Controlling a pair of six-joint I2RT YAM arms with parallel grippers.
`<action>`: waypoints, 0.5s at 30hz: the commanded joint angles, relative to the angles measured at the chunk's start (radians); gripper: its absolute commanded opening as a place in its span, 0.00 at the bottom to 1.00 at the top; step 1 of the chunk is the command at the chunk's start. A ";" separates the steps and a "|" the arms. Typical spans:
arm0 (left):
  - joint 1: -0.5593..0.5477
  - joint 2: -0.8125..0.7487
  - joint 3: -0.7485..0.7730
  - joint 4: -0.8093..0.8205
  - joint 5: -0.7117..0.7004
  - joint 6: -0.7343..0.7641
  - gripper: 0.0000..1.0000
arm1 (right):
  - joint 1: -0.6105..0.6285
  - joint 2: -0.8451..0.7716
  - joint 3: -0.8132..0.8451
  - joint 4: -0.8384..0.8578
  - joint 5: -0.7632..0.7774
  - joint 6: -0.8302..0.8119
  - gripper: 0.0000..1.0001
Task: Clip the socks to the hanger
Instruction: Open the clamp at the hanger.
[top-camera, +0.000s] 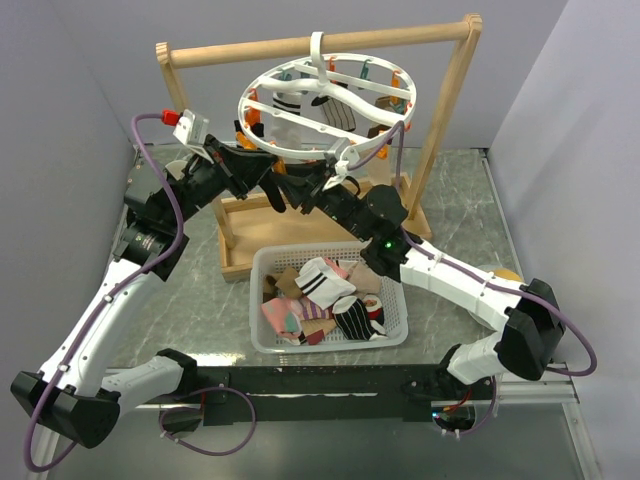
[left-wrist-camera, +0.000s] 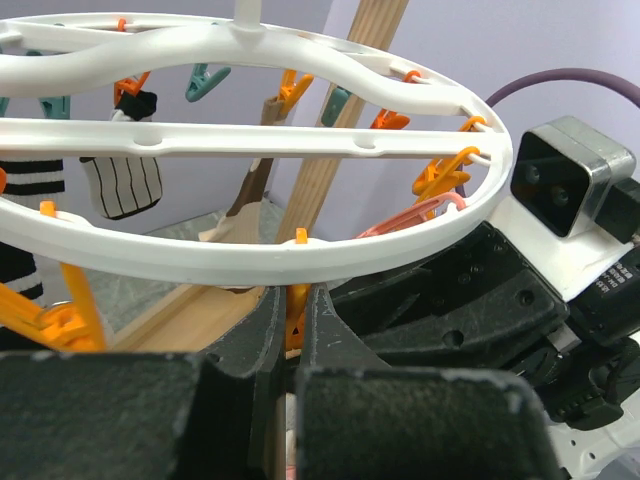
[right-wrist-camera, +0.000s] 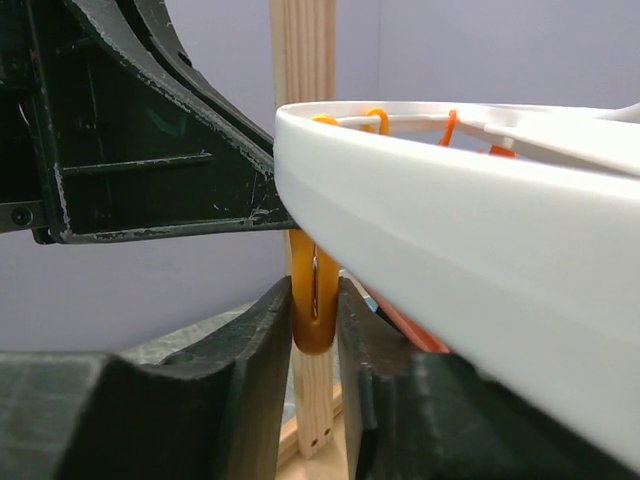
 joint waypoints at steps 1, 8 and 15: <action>0.001 -0.006 0.033 0.064 0.008 -0.039 0.01 | 0.017 -0.034 0.000 0.020 0.017 -0.008 0.37; 0.006 -0.016 0.028 0.047 0.014 -0.025 0.01 | 0.017 -0.216 -0.225 -0.001 0.029 0.023 0.41; 0.010 -0.029 0.022 0.034 0.025 -0.010 0.01 | 0.014 -0.324 -0.481 -0.112 0.069 0.199 0.42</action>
